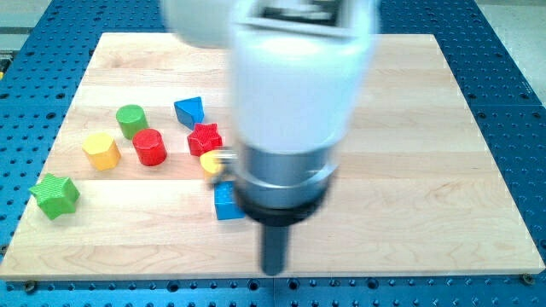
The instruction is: Place your arm right side of the green star
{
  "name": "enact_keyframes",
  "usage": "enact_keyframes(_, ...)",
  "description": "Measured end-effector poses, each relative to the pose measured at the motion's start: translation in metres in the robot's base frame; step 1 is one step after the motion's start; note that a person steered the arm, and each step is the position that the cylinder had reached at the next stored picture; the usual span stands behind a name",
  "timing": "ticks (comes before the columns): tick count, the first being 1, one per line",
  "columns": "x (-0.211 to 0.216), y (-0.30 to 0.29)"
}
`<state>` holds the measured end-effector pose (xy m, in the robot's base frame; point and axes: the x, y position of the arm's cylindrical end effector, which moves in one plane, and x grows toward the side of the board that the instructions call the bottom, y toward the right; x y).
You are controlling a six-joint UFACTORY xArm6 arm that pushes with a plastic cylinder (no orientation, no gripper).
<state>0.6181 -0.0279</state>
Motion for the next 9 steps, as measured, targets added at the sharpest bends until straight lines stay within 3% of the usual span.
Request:
enact_keyframes(4, -0.022, -0.041)
enact_keyframes(5, -0.051, -0.108)
enact_keyframes(7, -0.068, -0.184)
enact_keyframes(9, -0.145, -0.187)
